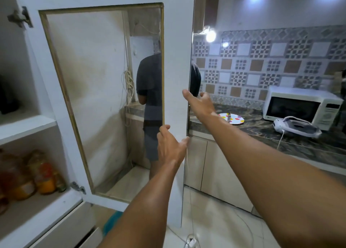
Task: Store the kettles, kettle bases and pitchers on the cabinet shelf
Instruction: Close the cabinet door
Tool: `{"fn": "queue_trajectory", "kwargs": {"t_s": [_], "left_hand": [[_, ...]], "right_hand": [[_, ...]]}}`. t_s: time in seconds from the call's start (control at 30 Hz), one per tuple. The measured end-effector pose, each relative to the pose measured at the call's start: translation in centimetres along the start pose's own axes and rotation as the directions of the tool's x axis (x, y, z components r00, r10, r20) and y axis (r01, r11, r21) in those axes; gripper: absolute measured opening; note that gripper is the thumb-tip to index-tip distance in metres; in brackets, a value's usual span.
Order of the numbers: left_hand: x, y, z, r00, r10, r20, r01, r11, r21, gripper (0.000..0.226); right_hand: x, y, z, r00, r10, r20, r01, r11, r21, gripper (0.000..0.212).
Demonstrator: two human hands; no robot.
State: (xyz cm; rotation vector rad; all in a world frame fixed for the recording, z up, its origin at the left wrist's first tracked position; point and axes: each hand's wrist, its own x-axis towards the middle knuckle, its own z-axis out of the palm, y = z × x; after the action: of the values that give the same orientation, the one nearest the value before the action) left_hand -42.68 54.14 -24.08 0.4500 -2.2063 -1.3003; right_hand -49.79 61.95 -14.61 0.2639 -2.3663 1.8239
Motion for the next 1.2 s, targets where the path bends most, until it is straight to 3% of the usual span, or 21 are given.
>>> {"fn": "queue_trajectory", "kwargs": {"t_s": [0.13,0.23,0.4,0.47,0.7,0.77,1.07,1.2], "left_hand": [[-0.4,-0.7,-0.3,0.998,-0.019,-0.055,0.022,0.998,0.053,0.071],[-0.5,-1.3,-0.9,0.994,-0.063,-0.092,0.071,0.994,0.083,0.074],[-1.9,-1.0,-1.2,0.995,-0.067,-0.074,0.078,0.986,0.146,0.088],[-7.5,-1.5,-7.3,0.993,-0.052,-0.103,0.069,0.984,0.166,0.094],[-7.9,-1.6,-7.9,0.987,-0.037,-0.159,0.066,0.982,0.180,0.103],[-9.2,-2.2,-10.5,0.977,-0.038,-0.212,0.076,0.981,0.177,0.101],[-15.1,-5.3,-23.4,0.923,-0.100,-0.372,0.150,0.983,0.107,0.060],[-16.8,-7.5,-30.9,0.872,-0.200,-0.447,0.246,0.968,0.048,0.029]], "right_hand": [[0.7,0.3,1.7,0.990,0.020,0.143,-0.025,0.999,0.032,0.089],[0.8,0.0,1.5,0.993,-0.002,0.118,-0.005,0.998,0.056,0.074],[-0.7,0.2,2.4,0.998,-0.062,0.030,0.064,0.994,-0.091,0.058],[-9.5,-2.1,4.6,0.989,-0.129,0.076,0.140,0.978,-0.157,0.046],[-12.1,-3.1,5.4,0.976,-0.216,0.037,0.218,0.941,-0.259,0.041],[-15.4,-4.5,6.6,0.961,-0.265,0.083,0.278,0.921,-0.273,0.038],[-28.1,-11.4,14.6,0.848,-0.451,0.279,0.501,0.854,-0.141,0.023],[-32.9,-13.8,19.9,0.778,-0.463,0.425,0.547,0.832,-0.094,0.038]]}}
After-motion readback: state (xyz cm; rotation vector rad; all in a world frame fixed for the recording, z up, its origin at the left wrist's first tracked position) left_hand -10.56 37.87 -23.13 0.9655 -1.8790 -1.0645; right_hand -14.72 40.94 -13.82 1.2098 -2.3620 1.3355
